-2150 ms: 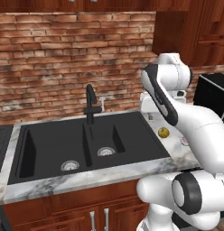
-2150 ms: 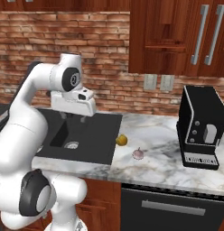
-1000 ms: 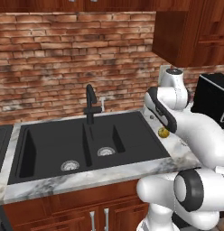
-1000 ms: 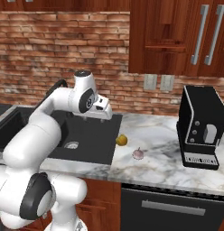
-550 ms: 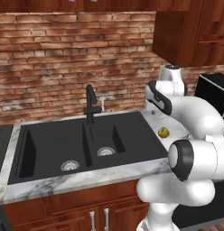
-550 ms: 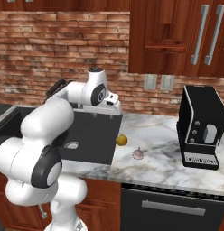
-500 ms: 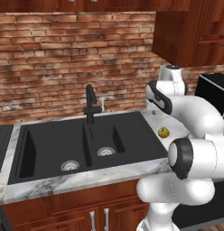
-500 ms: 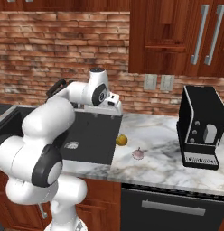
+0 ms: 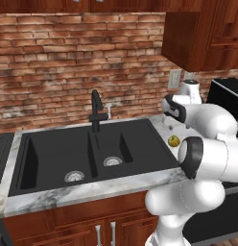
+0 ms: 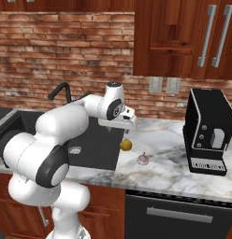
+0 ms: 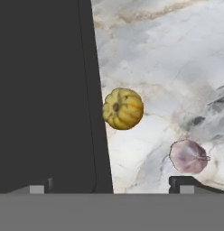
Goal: Put the garlic and squash in the pan. Then turn on the rear right burner and set the heat to medium.
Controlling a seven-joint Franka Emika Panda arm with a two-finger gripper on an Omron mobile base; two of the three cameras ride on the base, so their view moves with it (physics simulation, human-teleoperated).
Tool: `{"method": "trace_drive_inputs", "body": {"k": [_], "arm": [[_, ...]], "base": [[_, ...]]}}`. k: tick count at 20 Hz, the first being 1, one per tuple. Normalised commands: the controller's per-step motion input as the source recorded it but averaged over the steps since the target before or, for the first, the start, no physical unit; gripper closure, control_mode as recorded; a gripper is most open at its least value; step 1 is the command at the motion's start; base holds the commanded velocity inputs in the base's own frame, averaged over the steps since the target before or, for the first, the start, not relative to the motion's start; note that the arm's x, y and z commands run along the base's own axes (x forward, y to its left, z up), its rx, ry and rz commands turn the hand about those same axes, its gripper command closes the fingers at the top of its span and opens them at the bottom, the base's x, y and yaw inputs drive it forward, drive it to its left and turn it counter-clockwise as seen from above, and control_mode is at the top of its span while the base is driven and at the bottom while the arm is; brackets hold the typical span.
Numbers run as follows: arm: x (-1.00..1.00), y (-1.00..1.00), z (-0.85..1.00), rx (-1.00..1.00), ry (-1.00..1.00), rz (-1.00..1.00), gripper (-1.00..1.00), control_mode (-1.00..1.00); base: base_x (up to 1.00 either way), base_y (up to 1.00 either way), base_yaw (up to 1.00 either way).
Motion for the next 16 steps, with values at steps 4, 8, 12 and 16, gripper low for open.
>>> {"method": "trace_drive_inputs", "body": {"k": [4,8,12,16], "arm": [[0.16,-0.33,-0.43,0.00,0.01,0.00,-1.00,-1.00],[0.31,-0.16,-0.14,0.00,0.01,0.00,-1.00,-1.00],[0.42,-0.01,-0.05,0.00,0.02,0.00,-1.00,-1.00],[0.40,0.00,-0.10,0.00,0.04,0.00,-1.00,-1.00]], "base": [[0.00,0.00,0.00],[0.00,0.00,0.00],[0.00,0.00,0.00],[0.00,0.00,0.00]]}}
